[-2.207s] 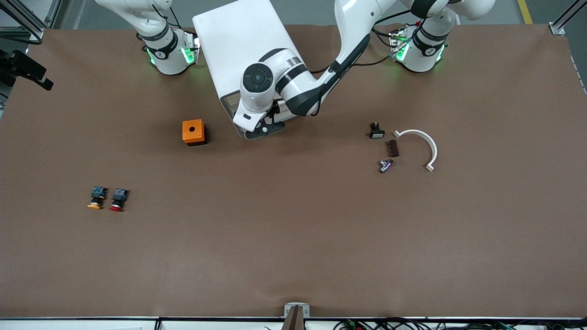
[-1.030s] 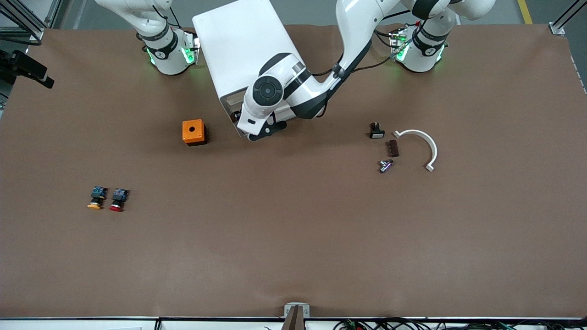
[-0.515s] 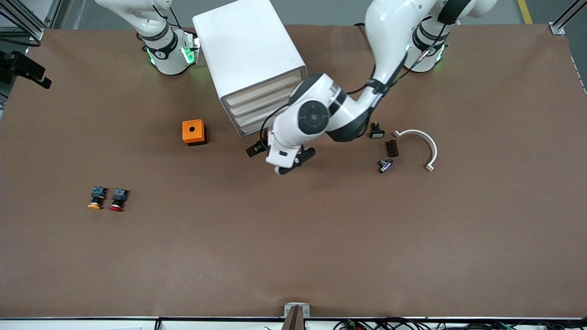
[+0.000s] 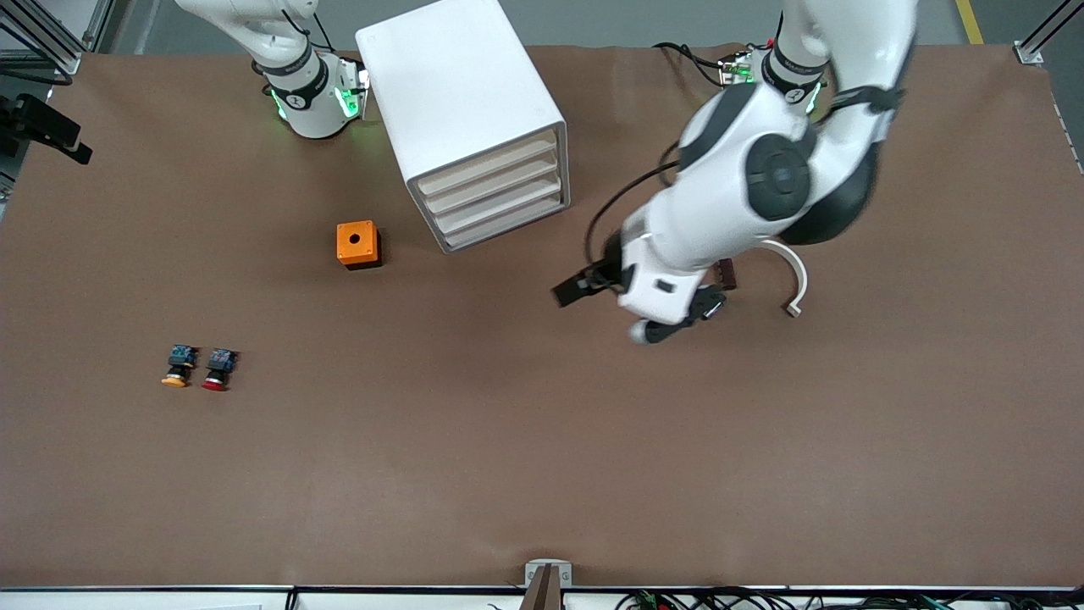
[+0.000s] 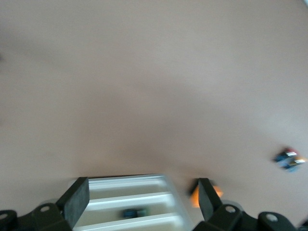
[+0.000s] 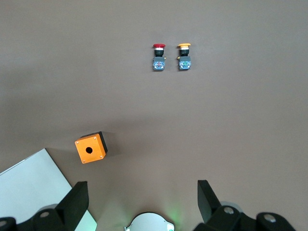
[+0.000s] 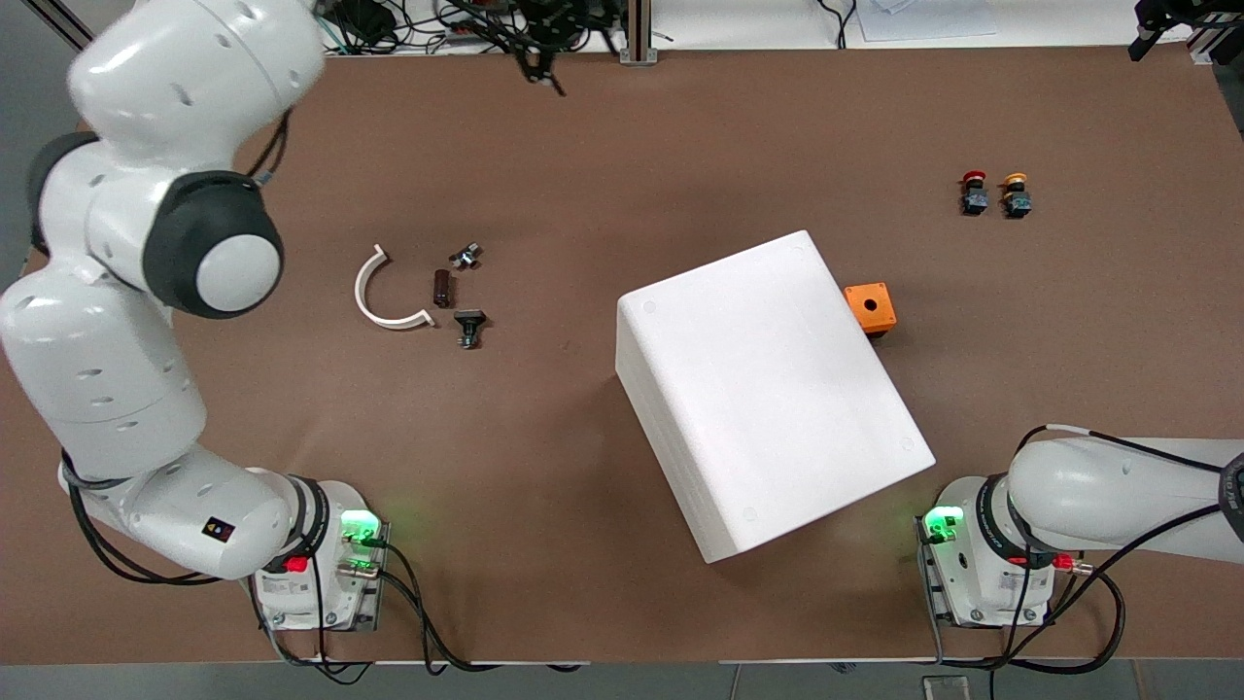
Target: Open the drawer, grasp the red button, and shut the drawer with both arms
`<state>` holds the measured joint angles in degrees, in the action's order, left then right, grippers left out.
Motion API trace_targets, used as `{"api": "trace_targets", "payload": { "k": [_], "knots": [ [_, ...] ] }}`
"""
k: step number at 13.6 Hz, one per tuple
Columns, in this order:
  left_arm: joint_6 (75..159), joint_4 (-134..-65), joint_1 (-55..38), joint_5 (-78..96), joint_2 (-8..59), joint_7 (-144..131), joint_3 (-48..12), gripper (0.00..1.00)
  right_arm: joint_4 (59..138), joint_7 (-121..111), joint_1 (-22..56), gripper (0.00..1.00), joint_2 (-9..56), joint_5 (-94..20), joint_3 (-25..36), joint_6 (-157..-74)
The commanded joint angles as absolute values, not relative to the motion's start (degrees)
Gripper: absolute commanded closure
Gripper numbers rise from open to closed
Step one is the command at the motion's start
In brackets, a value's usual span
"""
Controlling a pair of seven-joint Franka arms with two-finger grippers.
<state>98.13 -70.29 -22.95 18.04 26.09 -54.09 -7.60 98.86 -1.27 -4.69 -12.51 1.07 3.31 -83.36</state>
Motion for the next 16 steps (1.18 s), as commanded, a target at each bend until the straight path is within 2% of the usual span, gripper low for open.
{"api": "trace_targets", "payload": {
  "k": [1,5,11,13,16],
  "knots": [
    [88.7,-72.9,-18.4,13.9,20.9,-43.8,-8.1,0.0,97.7,-2.0,-4.7,0.0,-12.0,1.7,3.4,-83.8],
    [79.7,-73.4,-9.4,10.0,16.4,-28.2,-8.0,0.0,97.8,-2.0,-5.4,0.0,-12.0,1.1,3.6,-83.8],
    [79.1,-87.4,1.1,5.7,2.7,-6.9,-7.8,0.0,97.8,-2.0,-5.5,0.0,-12.0,0.9,3.4,-84.1],
    [81.4,-91.8,1.8,2.7,-0.4,-3.2,-6.8,0.0,97.8,-1.9,-5.4,0.0,-12.0,0.5,3.4,-84.1],
    [93.1,-102.8,1.7,2.3,-5.9,-2.9,-6.0,0.0,97.8,-1.9,-5.4,0.0,-12.0,0.5,3.3,-84.5]
  ]
}}
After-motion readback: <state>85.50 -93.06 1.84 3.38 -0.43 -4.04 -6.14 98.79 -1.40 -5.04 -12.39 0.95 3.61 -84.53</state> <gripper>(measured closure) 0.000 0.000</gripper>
